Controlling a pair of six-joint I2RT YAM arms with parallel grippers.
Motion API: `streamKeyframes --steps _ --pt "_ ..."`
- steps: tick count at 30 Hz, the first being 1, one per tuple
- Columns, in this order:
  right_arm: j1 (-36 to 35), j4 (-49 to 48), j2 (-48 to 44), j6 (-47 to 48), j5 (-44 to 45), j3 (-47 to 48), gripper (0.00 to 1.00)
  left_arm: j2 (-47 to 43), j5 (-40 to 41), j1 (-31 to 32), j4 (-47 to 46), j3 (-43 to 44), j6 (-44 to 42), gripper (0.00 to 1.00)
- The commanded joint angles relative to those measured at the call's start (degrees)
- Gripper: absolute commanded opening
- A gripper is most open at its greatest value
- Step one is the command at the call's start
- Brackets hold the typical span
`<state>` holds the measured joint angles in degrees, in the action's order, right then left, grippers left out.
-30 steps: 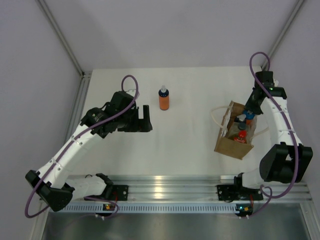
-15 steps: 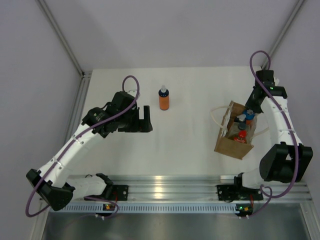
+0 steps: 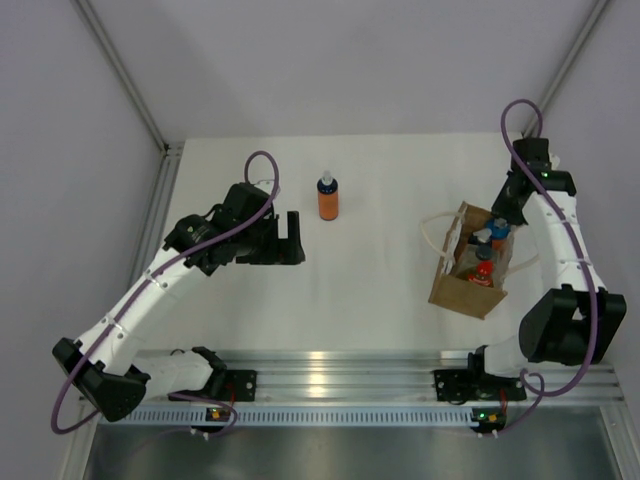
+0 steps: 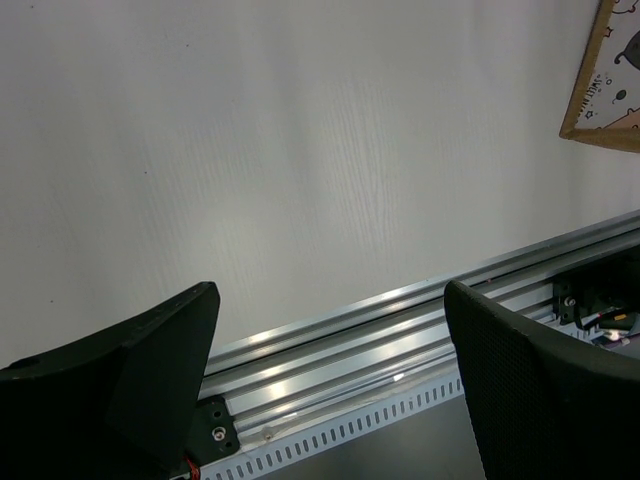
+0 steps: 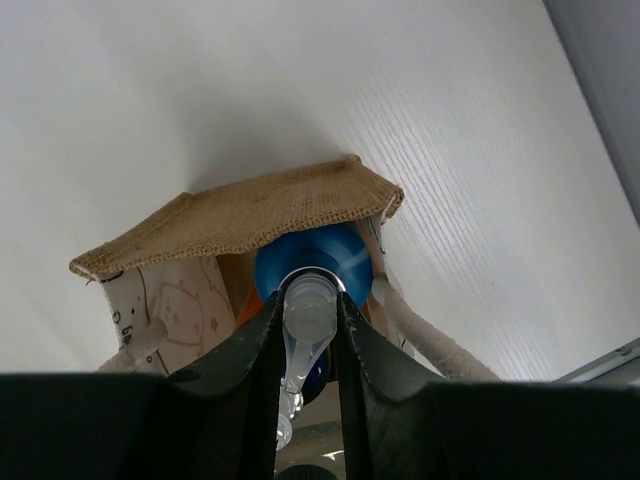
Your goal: Take the personal care products out of the canvas bag
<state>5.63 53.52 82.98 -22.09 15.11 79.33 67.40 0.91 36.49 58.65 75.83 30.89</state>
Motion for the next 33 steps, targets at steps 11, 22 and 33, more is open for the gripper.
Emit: streamKeyframes --steps 11,22,33 --pt "-0.9 6.1 -3.7 2.4 1.1 19.9 0.00 -0.1 1.2 0.2 -2.2 0.6 -0.4 0.98" --pt "-5.0 18.3 4.1 5.7 1.1 46.0 0.00 -0.1 1.3 0.2 -2.1 0.7 -0.4 0.98" --pt "-16.3 11.2 9.0 10.2 -5.7 51.5 0.00 -0.8 1.5 0.2 -2.2 0.5 -0.4 0.98"
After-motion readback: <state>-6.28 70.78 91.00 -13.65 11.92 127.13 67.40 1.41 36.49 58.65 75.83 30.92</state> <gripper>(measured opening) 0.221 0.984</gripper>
